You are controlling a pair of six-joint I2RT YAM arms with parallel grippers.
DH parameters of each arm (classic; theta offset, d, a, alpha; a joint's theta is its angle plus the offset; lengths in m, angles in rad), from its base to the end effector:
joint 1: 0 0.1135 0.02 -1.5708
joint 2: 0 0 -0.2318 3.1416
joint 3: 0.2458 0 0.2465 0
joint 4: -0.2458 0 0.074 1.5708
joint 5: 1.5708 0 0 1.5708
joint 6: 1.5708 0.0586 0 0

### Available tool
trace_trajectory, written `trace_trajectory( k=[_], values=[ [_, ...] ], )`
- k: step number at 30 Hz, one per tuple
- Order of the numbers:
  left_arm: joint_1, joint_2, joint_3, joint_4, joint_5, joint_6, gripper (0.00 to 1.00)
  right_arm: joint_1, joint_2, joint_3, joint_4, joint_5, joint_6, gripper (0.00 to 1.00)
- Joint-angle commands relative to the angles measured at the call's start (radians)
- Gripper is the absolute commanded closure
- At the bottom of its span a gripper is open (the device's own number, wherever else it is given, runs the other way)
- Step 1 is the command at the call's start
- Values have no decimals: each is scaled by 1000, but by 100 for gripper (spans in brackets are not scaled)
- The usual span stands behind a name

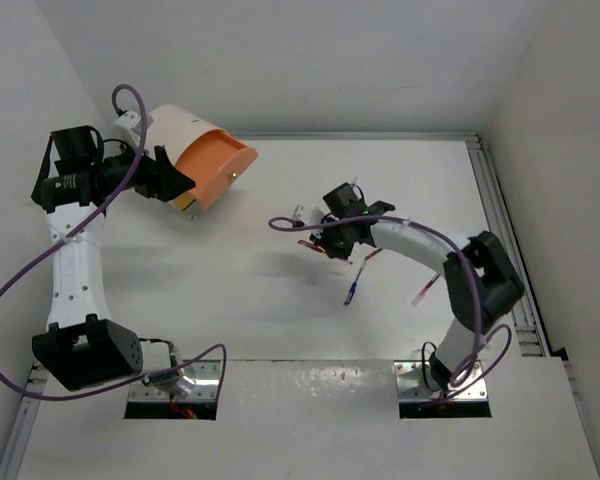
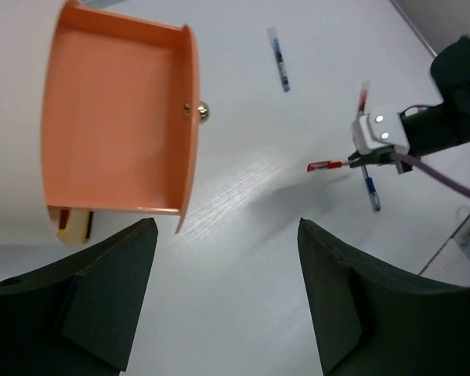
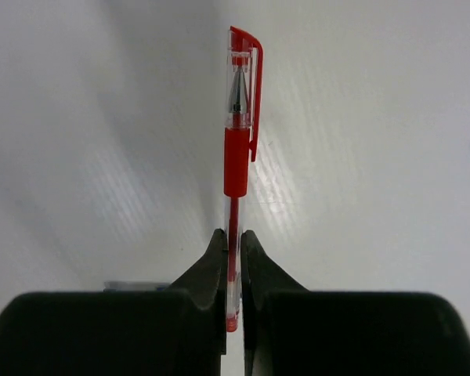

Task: Sort the stationery into containers
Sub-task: Pick up the pen from the center of the board, then place the pen in the drawer.

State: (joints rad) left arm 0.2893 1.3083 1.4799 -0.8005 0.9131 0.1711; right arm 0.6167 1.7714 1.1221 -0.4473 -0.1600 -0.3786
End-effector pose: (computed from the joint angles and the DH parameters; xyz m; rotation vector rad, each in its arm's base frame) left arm 0.2758 0.0337 0.3727 0.3709 1.9715 -0.7046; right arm 0.2827 0.2118 0.1266 -1.3225 2.3259 0.2897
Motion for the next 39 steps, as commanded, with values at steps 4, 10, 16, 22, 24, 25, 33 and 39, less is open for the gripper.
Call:
trace_trajectory(
  k=[4, 10, 16, 22, 24, 25, 33, 39],
  values=[
    [-108, -69, -47, -52, 110, 50, 22, 75, -234, 125, -88, -139, -334, 100],
    [-211, -70, -62, -219, 174, 203, 23, 193, -294, 226, -142, -155, -454, 100],
    [-269, -130, -177, -149, 239, 80, 30, 299, -308, 237, -59, 2, -434, 100],
    [-344, -165, -251, -112, 169, 11, 34, 350, -262, 306, -67, 99, -372, 100],
    [-364, -172, -266, -103, 144, 1, 35, 362, -250, 317, -67, 108, -365, 100],
    [-369, -170, -268, -103, 141, -1, 35, 367, -245, 321, -64, 112, -365, 100],
    [-392, -156, -267, -89, 112, -1, 44, 388, -217, 366, -67, 117, -373, 100],
    [-395, -155, -263, -94, 93, 8, 65, 396, -214, 363, -50, 114, -379, 100]
  ],
)
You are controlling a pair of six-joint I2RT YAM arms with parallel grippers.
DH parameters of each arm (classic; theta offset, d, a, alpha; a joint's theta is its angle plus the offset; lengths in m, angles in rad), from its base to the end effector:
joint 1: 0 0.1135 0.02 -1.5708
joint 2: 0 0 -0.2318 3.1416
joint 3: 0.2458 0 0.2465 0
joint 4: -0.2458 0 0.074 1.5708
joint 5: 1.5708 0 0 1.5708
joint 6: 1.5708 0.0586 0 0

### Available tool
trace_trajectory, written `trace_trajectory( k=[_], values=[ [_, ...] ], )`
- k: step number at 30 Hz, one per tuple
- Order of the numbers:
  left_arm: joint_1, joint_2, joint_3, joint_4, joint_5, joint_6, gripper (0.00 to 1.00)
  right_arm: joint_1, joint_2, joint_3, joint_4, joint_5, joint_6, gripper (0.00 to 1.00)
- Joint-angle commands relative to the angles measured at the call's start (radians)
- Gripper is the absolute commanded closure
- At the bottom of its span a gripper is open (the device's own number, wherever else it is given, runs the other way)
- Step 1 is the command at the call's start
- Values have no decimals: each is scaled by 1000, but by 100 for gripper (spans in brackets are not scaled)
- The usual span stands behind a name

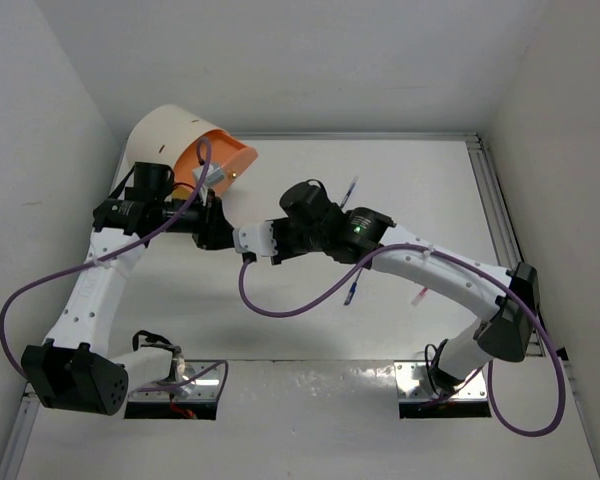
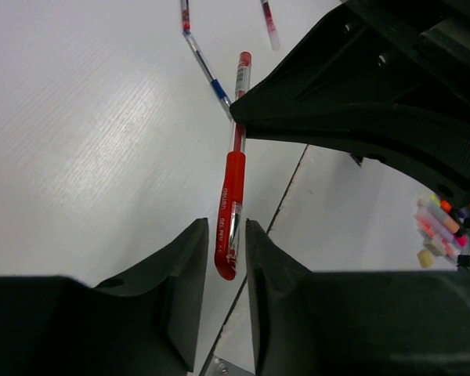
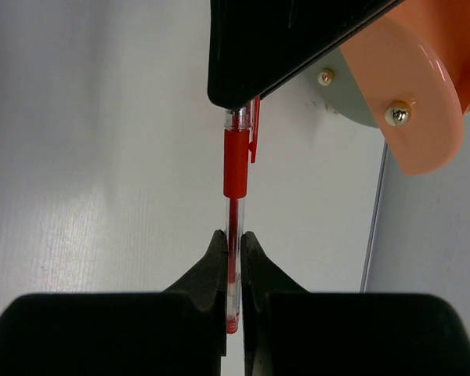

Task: Sort the stationery into containers
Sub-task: Place the pen in the drawer.

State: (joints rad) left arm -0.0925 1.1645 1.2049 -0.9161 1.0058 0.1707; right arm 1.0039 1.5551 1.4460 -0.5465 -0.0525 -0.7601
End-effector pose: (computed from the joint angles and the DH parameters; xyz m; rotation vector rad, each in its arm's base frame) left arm 0.2268 -0.0707 0.3151 0.7133 2.0941 -1.1618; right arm 0.1937 0.3101 0.2981 -1.7415 1.3964 0.1918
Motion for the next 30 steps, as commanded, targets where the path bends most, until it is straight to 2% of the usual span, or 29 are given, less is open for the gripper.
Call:
trace_trajectory(
  k=[1, 2, 4, 5, 7, 8, 11, 12, 13, 15, 19, 22, 25, 30],
  values=[
    [-13, -12, 13, 22, 1, 9, 70, 9, 2, 36, 56, 6, 5, 100],
    [-13, -14, 15, 22, -4, 12, 77, 10, -1, 34, 66, 6, 7, 100],
    [-13, -12, 15, 23, -9, 10, 85, 7, -6, 33, 80, 6, 24, 100],
    [-13, -11, 16, 28, -24, -2, 96, 9, -9, 34, 95, 6, 39, 100],
    [-12, -8, 19, 40, -42, -22, 100, 10, -10, 43, 109, 9, 71, 100],
    [-10, -3, 25, 42, -58, -23, 100, 10, -13, 44, 134, 13, 85, 93],
    [3, 23, 80, 33, -88, -13, 100, 6, -42, 27, 207, 29, 136, 40],
    [29, 37, 102, 37, -99, -14, 100, 1, -49, 22, 220, 46, 174, 19],
    [43, 41, 149, 39, -111, -11, 100, -16, -55, 27, 229, 49, 194, 16],
    [78, 50, 215, 71, -198, -23, 100, -39, -73, 34, 244, 49, 272, 14],
    [141, 26, 234, 248, -461, -146, 100, -120, -104, 10, 260, 40, 341, 17],
    [174, 11, 234, 327, -559, -160, 100, -171, -121, -22, 235, 25, 398, 19],
    [183, 33, 251, 330, -633, -160, 100, -226, -136, -64, 220, 8, 456, 20],
    [208, 106, 274, 338, -658, -158, 100, -319, -141, -114, 207, -29, 553, 21]
  ],
)
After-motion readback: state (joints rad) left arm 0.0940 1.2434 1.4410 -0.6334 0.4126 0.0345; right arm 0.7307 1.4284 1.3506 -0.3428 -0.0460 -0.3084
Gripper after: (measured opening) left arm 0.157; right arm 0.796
